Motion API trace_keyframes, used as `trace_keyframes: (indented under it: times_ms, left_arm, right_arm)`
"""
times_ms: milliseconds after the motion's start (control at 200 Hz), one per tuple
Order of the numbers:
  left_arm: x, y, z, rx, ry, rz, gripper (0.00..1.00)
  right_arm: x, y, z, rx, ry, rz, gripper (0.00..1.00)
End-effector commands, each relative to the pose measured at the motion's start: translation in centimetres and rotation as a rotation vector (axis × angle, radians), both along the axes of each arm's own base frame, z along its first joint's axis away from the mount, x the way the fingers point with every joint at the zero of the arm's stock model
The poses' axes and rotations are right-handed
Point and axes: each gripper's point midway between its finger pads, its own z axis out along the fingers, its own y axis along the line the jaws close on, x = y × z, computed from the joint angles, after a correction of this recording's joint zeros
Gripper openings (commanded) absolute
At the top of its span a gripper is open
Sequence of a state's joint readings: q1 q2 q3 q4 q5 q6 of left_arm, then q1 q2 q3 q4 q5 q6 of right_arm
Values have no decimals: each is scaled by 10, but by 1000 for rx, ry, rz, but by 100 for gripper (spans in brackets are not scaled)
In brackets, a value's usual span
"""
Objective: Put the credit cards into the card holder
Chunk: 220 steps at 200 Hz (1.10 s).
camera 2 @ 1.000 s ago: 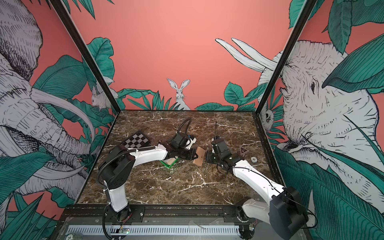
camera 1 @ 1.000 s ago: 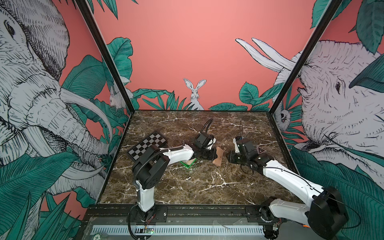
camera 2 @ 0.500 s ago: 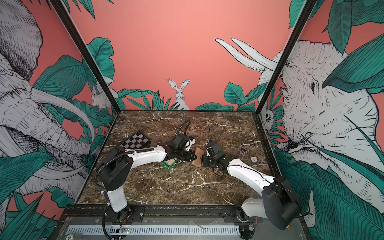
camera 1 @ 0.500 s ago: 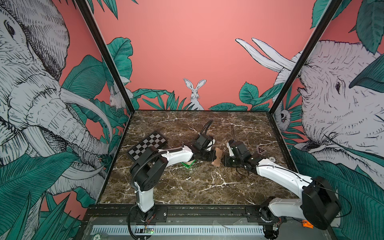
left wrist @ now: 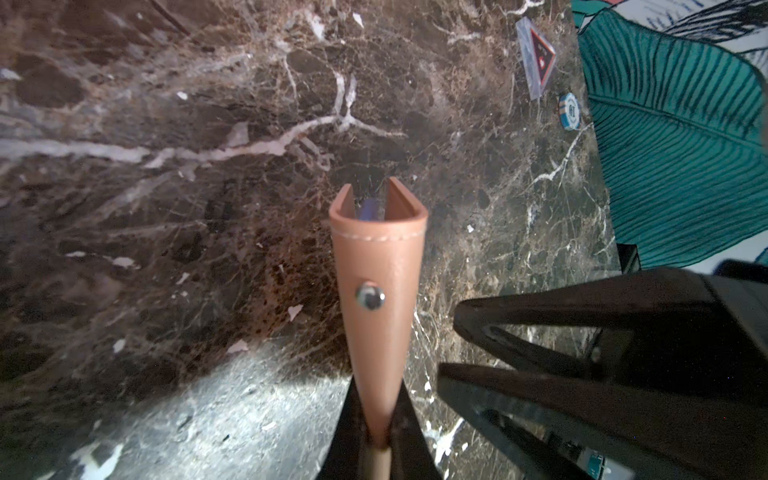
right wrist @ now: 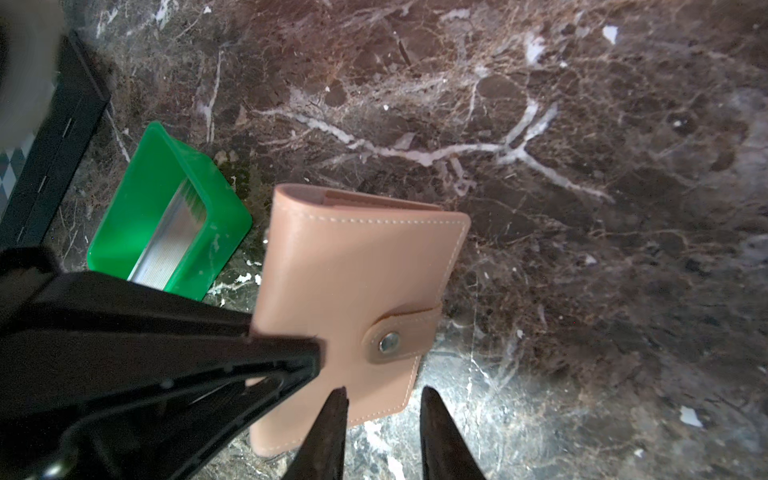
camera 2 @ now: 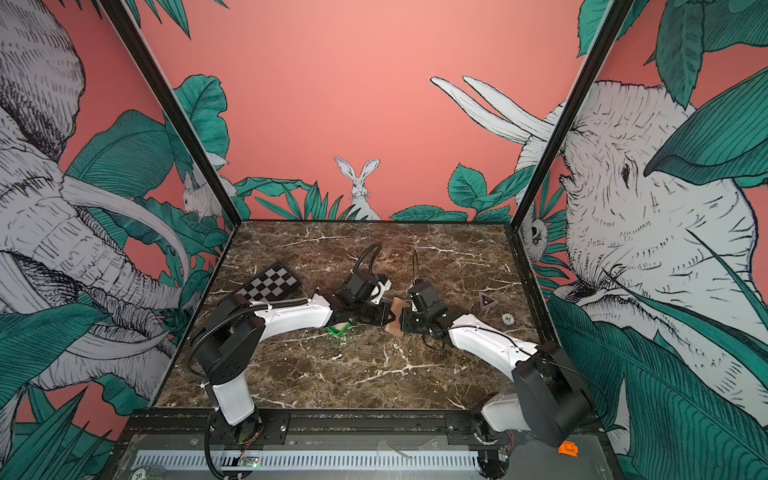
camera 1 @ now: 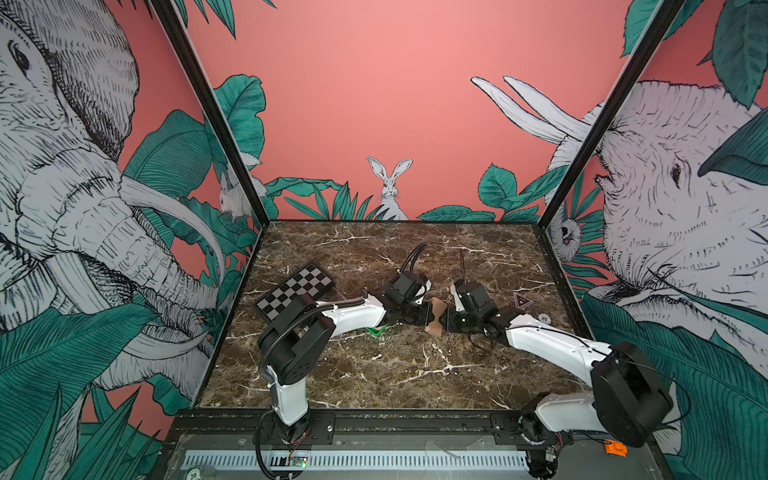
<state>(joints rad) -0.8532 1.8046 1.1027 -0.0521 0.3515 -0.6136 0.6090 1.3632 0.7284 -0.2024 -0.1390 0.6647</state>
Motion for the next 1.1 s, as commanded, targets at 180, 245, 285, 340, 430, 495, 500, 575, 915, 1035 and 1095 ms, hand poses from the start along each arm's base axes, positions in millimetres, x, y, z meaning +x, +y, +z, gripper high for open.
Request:
trace_keyframes:
  times_ms: [180,245,285,340,430,495,500,575,915,1035,1095]
  left_arm:
    - [-7,-5,20,-82,-2,-4,8]
    - [-7,-5,20,-84,1,-5,8]
    - [-8,-6,20,-86,4,-9,8]
    - [-8,-8,21,-93,10,-16,8]
    - [-10,-10,22,-98,17,-34,8]
    - [-11,-11,22,-99,22,-41,8]
    - [-12,-11,22,-99,23,-42,8]
    - [-12,-11,23,-97,22,-44,8]
    - [-13,-8,15,-74,35,-46,8]
    - [-14,-10,16,-79,38,-50,8]
    - [-14,-11,17,-83,37,-50,8]
  right_arm:
    - [4,9,-4,11,0,17,31]
    - [5,10,-6,8,0,20,31]
    - [5,9,-7,2,-1,18,31]
    - [7,7,-9,-11,-2,9,31]
    - [8,2,-12,-41,-1,-8,31]
    - [9,2,-12,-45,-4,-10,31]
    - [10,2,-11,-45,-6,-10,31]
    - [10,-1,-12,-62,-6,-19,30]
    - [11,-21,-5,-133,-34,-83,21]
    - [12,-13,-4,-110,-35,-59,18]
    - [13,-9,-4,-100,-34,-47,18]
